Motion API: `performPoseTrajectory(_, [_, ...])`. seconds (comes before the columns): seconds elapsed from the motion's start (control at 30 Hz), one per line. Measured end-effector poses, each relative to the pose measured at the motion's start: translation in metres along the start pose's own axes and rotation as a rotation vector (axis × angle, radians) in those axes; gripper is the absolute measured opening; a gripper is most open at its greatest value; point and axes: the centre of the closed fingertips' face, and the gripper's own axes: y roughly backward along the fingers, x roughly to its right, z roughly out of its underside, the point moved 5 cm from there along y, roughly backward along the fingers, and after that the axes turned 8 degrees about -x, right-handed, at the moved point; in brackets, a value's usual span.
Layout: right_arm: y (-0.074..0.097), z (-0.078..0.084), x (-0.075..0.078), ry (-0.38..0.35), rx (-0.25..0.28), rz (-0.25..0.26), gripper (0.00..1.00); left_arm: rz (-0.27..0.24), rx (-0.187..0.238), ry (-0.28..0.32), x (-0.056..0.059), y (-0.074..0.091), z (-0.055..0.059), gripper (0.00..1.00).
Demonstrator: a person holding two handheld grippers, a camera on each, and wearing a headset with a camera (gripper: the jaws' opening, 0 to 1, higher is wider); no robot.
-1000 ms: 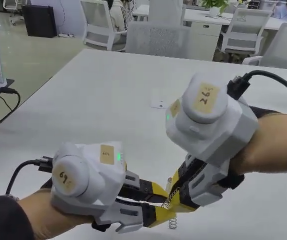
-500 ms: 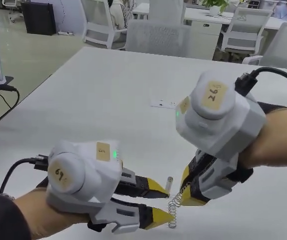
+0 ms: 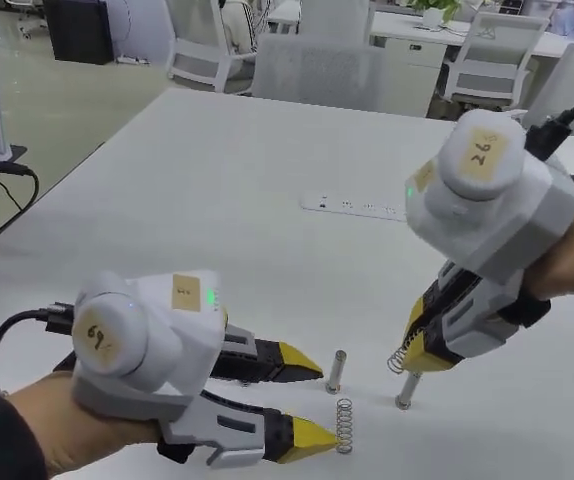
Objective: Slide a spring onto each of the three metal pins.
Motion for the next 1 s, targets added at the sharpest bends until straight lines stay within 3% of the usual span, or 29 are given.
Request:
performPoseTrajectory(0.43, [-0.002,0.018,0.021,-0.035,-0.058,0.014,0.08,-0.014,0.003,0.035,0.002,0.009,0.006,0.32])
performPoseTrajectory(0.63, [-0.010,0.024,0.027,-0.034,-0.099,0.010,0.08,-0.017,0.004,0.043,0.004,0.009,0.006,0.34])
performPoseTrajectory(1.0, [-0.026,0.030,0.034,-0.043,-0.119,-0.017,0.08,-0.023,0.001,0.050,0.005,0.009,0.008,0.35])
